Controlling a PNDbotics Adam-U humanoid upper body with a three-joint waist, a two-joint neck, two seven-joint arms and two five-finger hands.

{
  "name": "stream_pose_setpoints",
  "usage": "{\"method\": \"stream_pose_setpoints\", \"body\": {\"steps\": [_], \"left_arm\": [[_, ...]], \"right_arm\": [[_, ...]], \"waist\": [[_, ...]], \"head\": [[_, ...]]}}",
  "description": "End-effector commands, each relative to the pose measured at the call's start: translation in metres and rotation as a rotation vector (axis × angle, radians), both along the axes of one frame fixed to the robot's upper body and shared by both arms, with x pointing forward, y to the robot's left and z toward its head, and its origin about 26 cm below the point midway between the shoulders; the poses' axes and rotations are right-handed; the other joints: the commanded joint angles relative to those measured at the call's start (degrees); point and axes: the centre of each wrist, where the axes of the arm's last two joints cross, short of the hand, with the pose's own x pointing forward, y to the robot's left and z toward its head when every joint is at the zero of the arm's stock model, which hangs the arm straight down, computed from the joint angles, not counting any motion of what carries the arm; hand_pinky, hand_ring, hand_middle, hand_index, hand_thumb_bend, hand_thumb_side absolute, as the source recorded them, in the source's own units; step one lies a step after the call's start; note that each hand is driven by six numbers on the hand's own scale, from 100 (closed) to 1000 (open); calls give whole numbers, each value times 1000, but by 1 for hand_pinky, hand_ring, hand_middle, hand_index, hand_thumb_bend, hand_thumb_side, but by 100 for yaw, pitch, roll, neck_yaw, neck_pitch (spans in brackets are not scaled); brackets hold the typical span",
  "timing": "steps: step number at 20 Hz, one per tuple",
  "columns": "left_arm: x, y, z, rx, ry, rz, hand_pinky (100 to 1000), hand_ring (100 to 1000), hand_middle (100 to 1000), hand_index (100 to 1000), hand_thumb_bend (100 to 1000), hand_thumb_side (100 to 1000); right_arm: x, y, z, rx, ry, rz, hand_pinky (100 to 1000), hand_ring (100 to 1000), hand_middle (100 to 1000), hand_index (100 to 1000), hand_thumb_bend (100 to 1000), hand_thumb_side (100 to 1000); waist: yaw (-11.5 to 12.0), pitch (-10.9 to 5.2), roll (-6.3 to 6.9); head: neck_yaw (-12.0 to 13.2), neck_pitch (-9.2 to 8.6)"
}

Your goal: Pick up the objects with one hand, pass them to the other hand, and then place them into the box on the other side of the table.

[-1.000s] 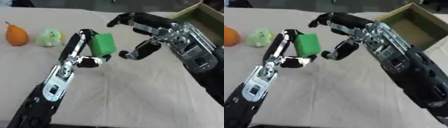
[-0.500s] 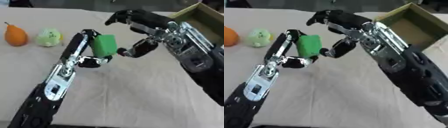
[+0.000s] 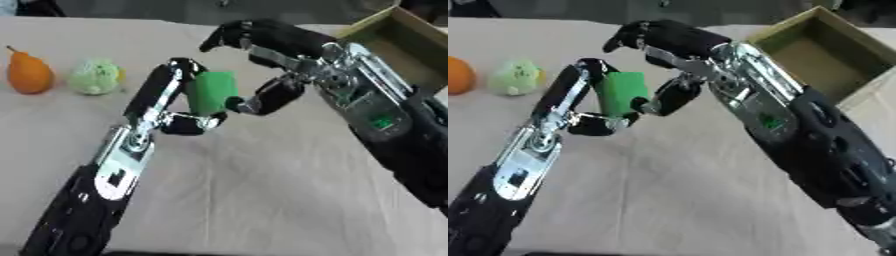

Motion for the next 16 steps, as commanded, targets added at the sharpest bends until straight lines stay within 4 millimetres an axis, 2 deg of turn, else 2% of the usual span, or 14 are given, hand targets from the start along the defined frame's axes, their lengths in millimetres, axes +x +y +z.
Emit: {"method": "stream_pose_setpoints", "body": {"steps": [1,16], "left_arm": [[0,-4,10,-20,-46,6,491,468,471,509,207,100],[-1,-4,14,-141,-72,49,458,436,443,502,119,100]], "right_arm": [[0,1,7,-6,-9,0,995,952,840,898,415,100],[7,0,3,-18,37,-29,1000,953,840,906,375,100]], "waist": [[1,-135,12],[13,-125,1]], "head": [[-26,39],[-21,40]]}}
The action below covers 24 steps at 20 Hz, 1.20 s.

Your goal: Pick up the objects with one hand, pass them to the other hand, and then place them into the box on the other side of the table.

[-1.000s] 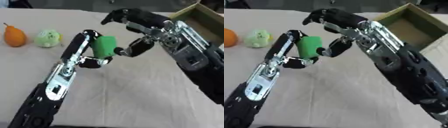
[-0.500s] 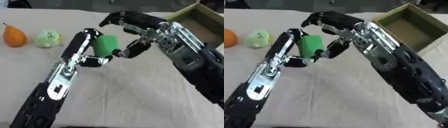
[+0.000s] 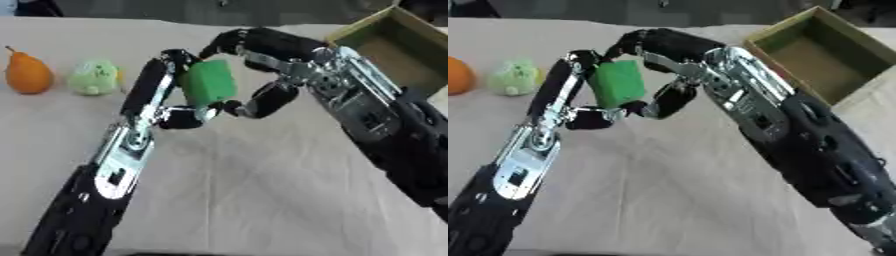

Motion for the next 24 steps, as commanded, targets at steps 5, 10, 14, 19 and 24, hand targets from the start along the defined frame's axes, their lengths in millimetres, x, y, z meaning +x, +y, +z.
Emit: {"method": "stream_pose_setpoints", "body": {"steps": [5,10,14,19,24], "left_arm": [[-2,-5,12,-57,-30,-26,448,427,440,502,100,100],[-3,-9,13,-63,-28,-72,442,420,439,504,100,100],[-3,-10,12,-63,-23,-96,440,418,439,505,100,100],[-3,-11,12,-80,-18,-102,431,408,436,504,100,100],[-3,-13,13,-112,-24,-110,425,401,432,503,100,100]], "right_arm": [[1,0,10,8,-26,-3,997,951,838,904,371,100],[4,1,9,4,-41,-10,991,946,834,899,380,100],[7,5,6,-2,-49,-13,988,940,828,895,374,100],[7,4,5,-8,-54,-15,982,924,812,883,355,100],[6,3,5,-7,-63,-33,971,887,777,860,315,100]], "waist": [[12,-130,-9],[7,-132,-29],[-3,-130,-34],[-21,-126,-35],[-29,-124,-40]], "head": [[-5,41],[7,26],[1,32],[0,40],[-2,33]]}}
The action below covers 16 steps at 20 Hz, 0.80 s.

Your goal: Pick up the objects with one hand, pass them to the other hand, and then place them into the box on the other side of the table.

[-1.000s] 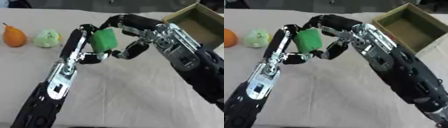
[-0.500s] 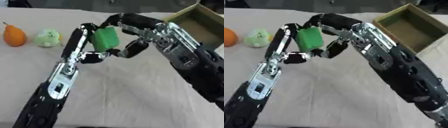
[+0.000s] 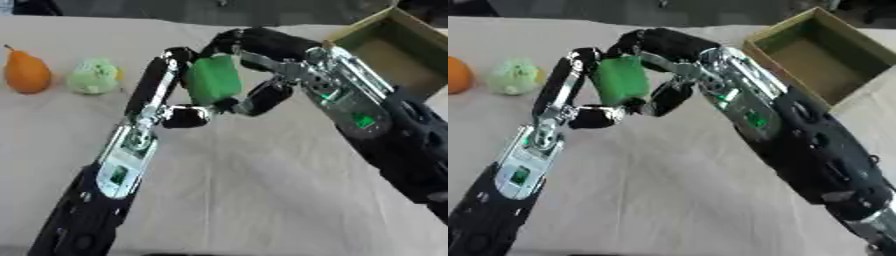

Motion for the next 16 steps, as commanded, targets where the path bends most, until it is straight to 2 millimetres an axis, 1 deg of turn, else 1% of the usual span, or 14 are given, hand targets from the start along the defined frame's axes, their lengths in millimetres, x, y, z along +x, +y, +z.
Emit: {"method": "stream_pose_setpoints", "body": {"steps": [1,6,8,9,10,12,16], "left_arm": [[-1,-7,13,-47,-36,-23,424,401,432,504,100,100],[0,-6,10,-51,-26,-8,422,399,432,505,100,100],[0,-6,9,-54,-23,-3,422,399,432,505,100,100],[0,-6,9,-56,-22,-4,422,398,432,505,100,100],[0,-7,10,-60,-23,-7,422,398,432,505,100,100],[0,-7,11,-69,-29,-14,422,398,432,505,100,100],[-1,-8,12,-85,-40,-36,423,398,432,505,100,100]], "right_arm": [[-1,-1,9,-1,-33,-12,968,880,770,856,305,100],[-2,-3,9,26,-31,-38,957,846,732,835,260,100],[-2,-3,9,33,-31,-44,957,846,732,835,260,100],[-2,-3,9,35,-29,-45,954,837,710,822,231,100],[-2,-3,9,36,-27,-44,954,841,693,814,226,100],[-2,-2,9,32,-24,-40,953,845,691,813,227,100],[-1,-3,7,21,-8,-29,953,847,666,799,197,100]], "waist": [[-11,-123,1],[-13,-116,11],[-13,-115,12],[-13,-115,14],[-14,-115,14],[-19,-117,13],[-22,-114,12]], "head": [[-5,33],[-1,42],[-2,41],[-4,42],[-8,46],[-11,57],[-13,56]]}}
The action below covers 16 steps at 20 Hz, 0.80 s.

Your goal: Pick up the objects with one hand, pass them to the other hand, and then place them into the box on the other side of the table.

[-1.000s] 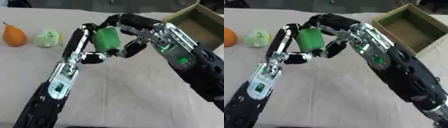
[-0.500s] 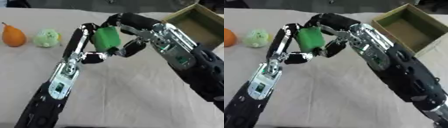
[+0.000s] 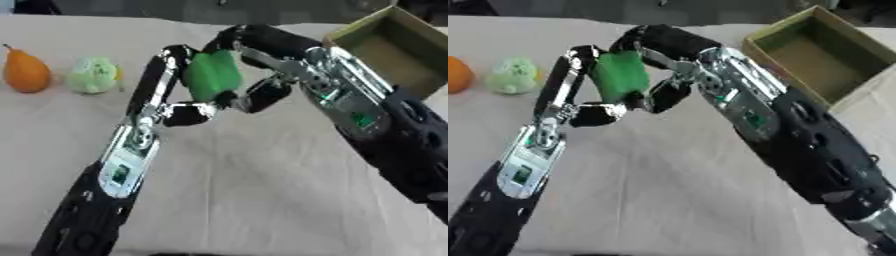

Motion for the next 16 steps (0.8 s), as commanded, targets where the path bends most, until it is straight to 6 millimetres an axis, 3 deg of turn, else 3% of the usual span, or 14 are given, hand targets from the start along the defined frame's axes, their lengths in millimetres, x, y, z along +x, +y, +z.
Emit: {"method": "stream_pose_setpoints", "body": {"steps": [1,6,9,12,16], "left_arm": [[-1,-6,13,-38,-45,-38,424,398,433,505,100,100],[0,-5,12,-17,-47,-29,442,411,447,519,100,100],[1,-4,11,7,-47,-13,469,436,470,542,110,100],[2,-3,11,42,-50,3,519,489,527,626,236,100],[2,-2,11,84,-61,26,546,517,558,667,322,100]], "right_arm": [[1,-4,7,-8,-9,2,952,846,662,796,191,100],[2,-5,7,7,9,5,946,829,597,750,107,100],[2,-6,7,17,21,8,942,812,562,721,100,100],[1,-7,8,23,30,12,937,794,527,693,100,100],[0,-8,10,30,39,18,933,769,493,661,100,100]], "waist": [[-10,-113,9],[-11,-108,18],[-11,-111,24],[-13,-117,29],[-10,-126,35]], "head": [[-11,14],[-11,24],[-13,26],[-15,24],[-21,19]]}}
